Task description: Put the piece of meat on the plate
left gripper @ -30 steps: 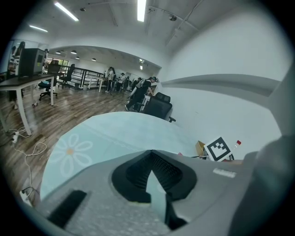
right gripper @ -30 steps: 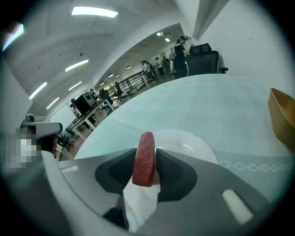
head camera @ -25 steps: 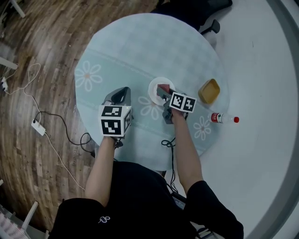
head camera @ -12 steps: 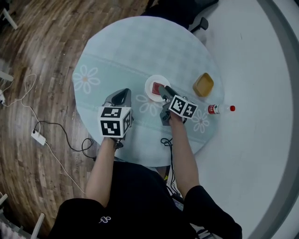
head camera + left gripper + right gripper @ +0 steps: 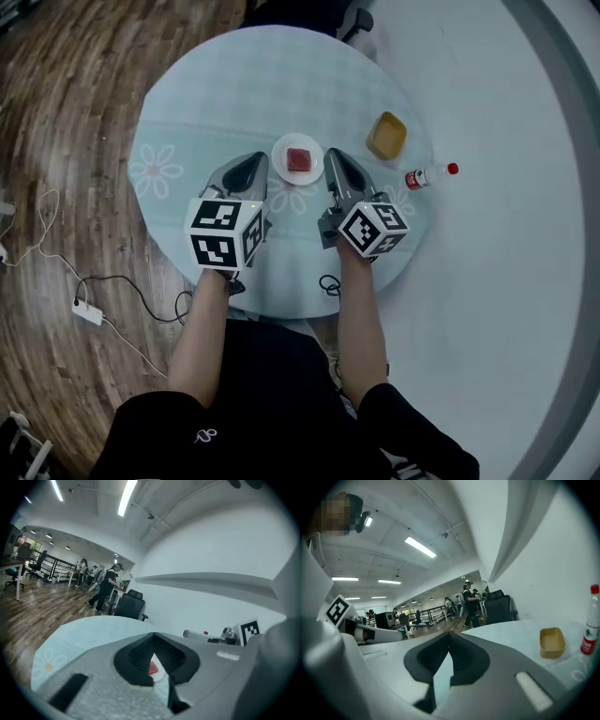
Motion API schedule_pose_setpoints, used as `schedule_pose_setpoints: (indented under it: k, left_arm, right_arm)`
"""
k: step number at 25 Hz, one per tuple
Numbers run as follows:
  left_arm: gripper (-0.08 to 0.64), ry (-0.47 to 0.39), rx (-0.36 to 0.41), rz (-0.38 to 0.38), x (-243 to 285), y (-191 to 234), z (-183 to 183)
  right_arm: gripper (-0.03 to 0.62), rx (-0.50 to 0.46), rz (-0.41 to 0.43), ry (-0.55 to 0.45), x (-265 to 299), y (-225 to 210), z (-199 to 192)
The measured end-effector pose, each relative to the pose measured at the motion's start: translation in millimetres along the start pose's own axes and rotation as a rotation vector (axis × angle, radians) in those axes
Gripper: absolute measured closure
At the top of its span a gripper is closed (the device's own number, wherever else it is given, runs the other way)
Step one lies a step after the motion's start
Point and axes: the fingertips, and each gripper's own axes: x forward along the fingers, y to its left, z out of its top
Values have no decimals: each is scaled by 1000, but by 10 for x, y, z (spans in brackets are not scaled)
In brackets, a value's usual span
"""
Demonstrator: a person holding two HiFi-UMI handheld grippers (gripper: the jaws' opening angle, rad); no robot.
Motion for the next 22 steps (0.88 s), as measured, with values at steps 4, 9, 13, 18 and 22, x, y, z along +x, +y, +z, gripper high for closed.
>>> schedule_pose_setpoints:
  k: [4, 9, 13, 18, 22]
  left_arm:
    - [566, -67, 109, -51, -32, -322, 350]
    - [566, -96, 201, -32, -61, -467, 454]
    - [566, -99, 228, -26, -105, -463, 458]
    - [566, -114, 248, -22, -138, -418, 552]
    - [566, -115, 250, -30, -110, -438, 550]
  right_arm:
    - [581, -96, -77, -21, -225, 181, 222]
    - [581, -212, -201, -80, -545, 265, 500]
    - [581, -239, -265, -80, -682, 182, 521]
    - [581, -248, -277, -63, -647, 191, 512]
    - [581, -270, -253, -45, -596, 242, 498]
